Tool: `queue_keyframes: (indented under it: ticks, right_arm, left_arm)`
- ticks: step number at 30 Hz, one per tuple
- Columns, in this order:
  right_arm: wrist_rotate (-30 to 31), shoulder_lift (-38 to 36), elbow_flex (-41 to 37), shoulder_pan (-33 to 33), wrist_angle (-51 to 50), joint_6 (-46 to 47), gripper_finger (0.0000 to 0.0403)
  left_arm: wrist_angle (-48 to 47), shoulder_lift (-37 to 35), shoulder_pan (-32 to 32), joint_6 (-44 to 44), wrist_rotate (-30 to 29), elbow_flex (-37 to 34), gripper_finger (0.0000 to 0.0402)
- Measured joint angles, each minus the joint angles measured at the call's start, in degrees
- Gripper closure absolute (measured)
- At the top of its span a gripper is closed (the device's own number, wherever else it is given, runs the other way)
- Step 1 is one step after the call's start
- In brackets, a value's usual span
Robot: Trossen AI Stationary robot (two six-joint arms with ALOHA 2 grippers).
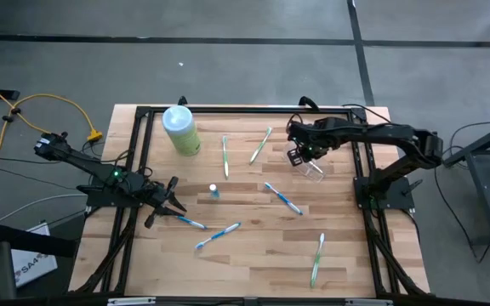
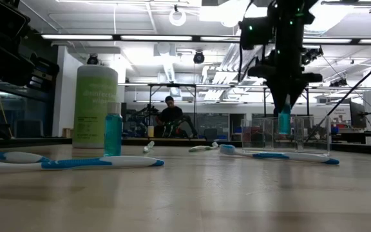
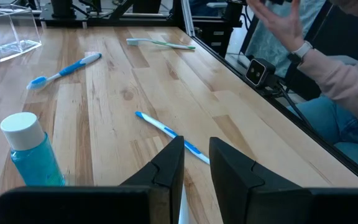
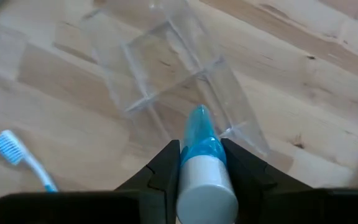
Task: Pick & Place toothbrushing station
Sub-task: Put the right blue mouthwash into the middle of the transparent organizer
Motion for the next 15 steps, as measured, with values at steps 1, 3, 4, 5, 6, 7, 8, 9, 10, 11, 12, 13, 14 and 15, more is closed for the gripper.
queue_keyframes:
  ticks: [1, 3, 4, 5, 6, 7, 8, 9, 10, 11, 12, 13, 14, 15]
  right_arm:
    - [-0.05, 0.0, -0.65, -0.27, 0.82, -0.32, 0.0313]
    - [-0.46, 0.0, -1.48, -0.7, 2.26, -0.79, 0.0313]
    - [-0.6, 0.0, -1.78, -0.95, 2.8, -0.9, 0.0313]
    - [-0.98, 0.0, -2.19, -1.32, 3.15, -1.08, 0.0313]
    - [-1.61, 0.0, -2.51, -1.76, 3.3, -1.46, 0.0313]
    - [-1.89, 0.0, -2.81, -2.14, 3.82, -1.81, 0.0313]
    - [-2.01, 0.0, -3.07, -2.49, 4.23, -2.09, 0.0313]
    - [-2.4, 0.0, -3.36, -2.85, 4.36, -2.34, 0.0313]
    - [-2.61, 0.0, -3.66, -3.14, 4.69, -2.47, 0.0313]
    - [-2.68, 0.0, -4.01, -3.39, 5.28, -2.6, 0.0313]
    - [-2.96, 0.0, -4.3, -3.69, 5.58, -2.79, 0.0313]
    - [-3.17, 0.0, -4.71, -3.98, 5.93, -3.01, 0.0313]
    - [-3.34, 0.0, -5.09, -4.24, 6.15, -3.3, 0.0313]
    - [-3.53, 0.0, -5.44, -4.53, 6.28, -3.43, 0.0313]
  left_arm:
    - [0.0, 0.0, 0.0, 0.0, 0.0, 0.0, 0.033]
    - [0.0, 0.0, 0.01, 0.0, 0.0, 0.0, 0.033]
    - [0.0, 0.0, 0.01, 0.0, 0.0, 0.0, 0.033]
    - [0.0, 0.0, 0.02, 0.0, 0.0, 0.0, 0.033]
    - [0.0, 0.0, 0.0, 0.0, 0.0, 0.0, 0.033]
    - [0.0, 0.0, 0.0, 0.0, 0.0, 0.0, 0.033]
    - [0.0, 0.0, 0.02, 0.0, 0.0, 0.0, 0.033]
    - [0.0, 0.0, 0.0, 0.0, 0.0, 0.0, 0.033]
    - [0.0, 0.0, 0.0, 0.0, 0.0, 0.0, 0.033]
    - [0.0, 0.0, 0.01, 0.0, 0.0, 0.0, 0.033]
    - [0.01, 0.0, 0.0, 0.0, 0.0, 0.0, 0.033]
    - [0.0, 0.0, 0.0, 0.0, 0.0, 0.0, 0.033]
    - [0.02, 0.0, -0.01, 0.0, 0.0, 0.0, 0.033]
    - [0.02, 0.0, 0.01, 0.0, 0.0, 0.0, 0.033]
